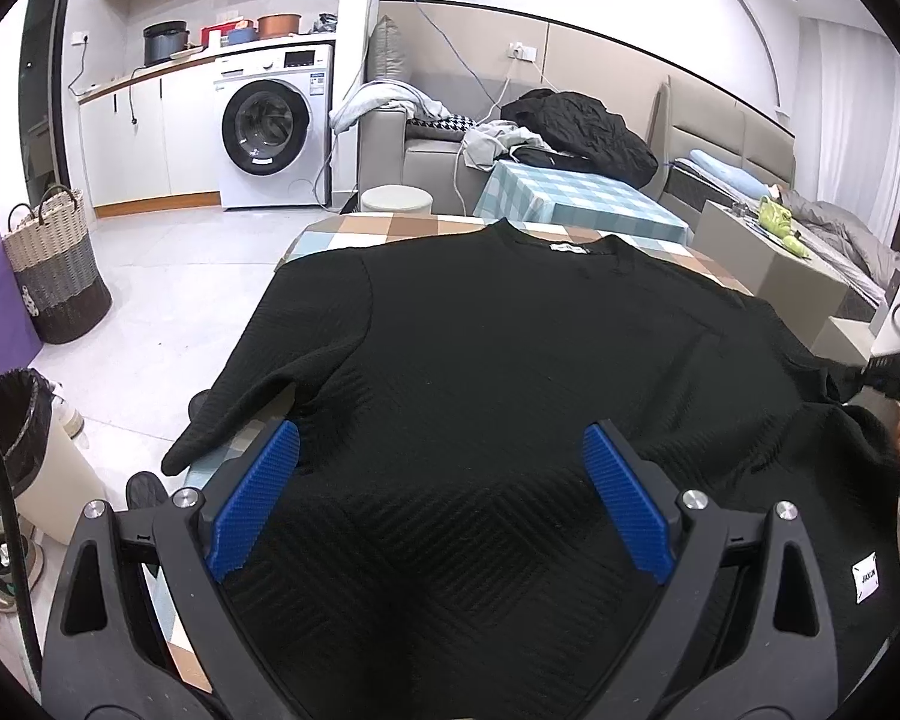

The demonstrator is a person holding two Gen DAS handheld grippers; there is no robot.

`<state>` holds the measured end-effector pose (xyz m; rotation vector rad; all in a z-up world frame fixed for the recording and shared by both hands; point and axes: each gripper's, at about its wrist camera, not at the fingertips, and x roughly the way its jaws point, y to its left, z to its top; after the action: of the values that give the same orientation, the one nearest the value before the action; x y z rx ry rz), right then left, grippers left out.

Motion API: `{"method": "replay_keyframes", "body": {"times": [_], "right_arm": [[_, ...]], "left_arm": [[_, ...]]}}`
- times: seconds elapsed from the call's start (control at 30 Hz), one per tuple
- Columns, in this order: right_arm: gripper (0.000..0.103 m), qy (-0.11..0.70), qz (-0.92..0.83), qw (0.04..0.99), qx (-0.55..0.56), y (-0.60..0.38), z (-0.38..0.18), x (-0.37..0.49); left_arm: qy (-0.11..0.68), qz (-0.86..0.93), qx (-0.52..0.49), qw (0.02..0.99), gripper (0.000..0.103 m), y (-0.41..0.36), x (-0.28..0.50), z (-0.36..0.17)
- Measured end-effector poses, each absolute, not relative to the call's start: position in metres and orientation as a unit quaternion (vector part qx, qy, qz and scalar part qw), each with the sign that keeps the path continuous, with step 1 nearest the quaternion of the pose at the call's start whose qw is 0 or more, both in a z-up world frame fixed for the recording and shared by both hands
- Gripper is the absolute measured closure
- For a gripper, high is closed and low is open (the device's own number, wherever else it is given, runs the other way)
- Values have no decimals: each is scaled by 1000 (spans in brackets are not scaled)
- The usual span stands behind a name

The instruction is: Fold small clothes

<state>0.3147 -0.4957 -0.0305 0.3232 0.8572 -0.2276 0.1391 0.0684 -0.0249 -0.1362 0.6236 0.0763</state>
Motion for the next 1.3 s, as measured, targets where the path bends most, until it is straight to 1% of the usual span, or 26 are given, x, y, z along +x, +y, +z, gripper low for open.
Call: {"method": "replay_keyframes", "body": {"times": [0.17, 0.23, 0.33, 0.43, 0.5, 0.53, 0.57, 0.63, 0.73, 0.83, 0.93, 1.03, 1.23, 1.27, 1.3], "right_arm": [[92, 359, -49, 921, 141, -463, 18, 328], [92, 347, -3, 930, 122, -430, 36, 338], [92, 348, 79, 929, 95, -374, 47, 347], [92, 382, 162, 907, 75, -324, 37, 351], [86, 414, 197, 887, 52, -301, 23, 349], [79, 420, 203, 884, 44, -298, 18, 345], [69, 425, 199, 882, 40, -298, 14, 341], [61, 437, 176, 881, 43, -308, 4, 340], [61, 468, 130, 872, 52, -322, -14, 348], [61, 492, 121, 860, 61, -320, -30, 355], [60, 496, 149, 855, 27, -307, -38, 349], [54, 494, 159, 855, 1, -294, -43, 343], [54, 491, 163, 855, -25, -265, -58, 350], [56, 490, 155, 857, -34, -263, -60, 350], [65, 485, 148, 861, -42, -262, -62, 351]], "left_arm": [[297, 40, -79, 951, 8, 80, 136, -23], [293, 39, -82, 952, 8, 81, 132, -22], [290, 42, -81, 953, 8, 83, 128, -20], [290, 59, -84, 952, 8, 87, 126, -19], [292, 67, -88, 950, 8, 91, 124, -18], [292, 72, -92, 949, 8, 94, 124, -18], [293, 75, -94, 949, 8, 97, 123, -17], [294, 82, -94, 948, 8, 102, 121, -18], [303, 89, -91, 944, 8, 109, 122, -19], [311, 94, -95, 941, 8, 118, 124, -20], [315, 104, -102, 938, 8, 127, 125, -20], [315, 108, -105, 937, 8, 132, 124, -21], [324, 105, -102, 935, 8, 129, 132, -25], [325, 105, -101, 934, 8, 129, 132, -25], [327, 106, -100, 934, 8, 129, 133, -26]]}}
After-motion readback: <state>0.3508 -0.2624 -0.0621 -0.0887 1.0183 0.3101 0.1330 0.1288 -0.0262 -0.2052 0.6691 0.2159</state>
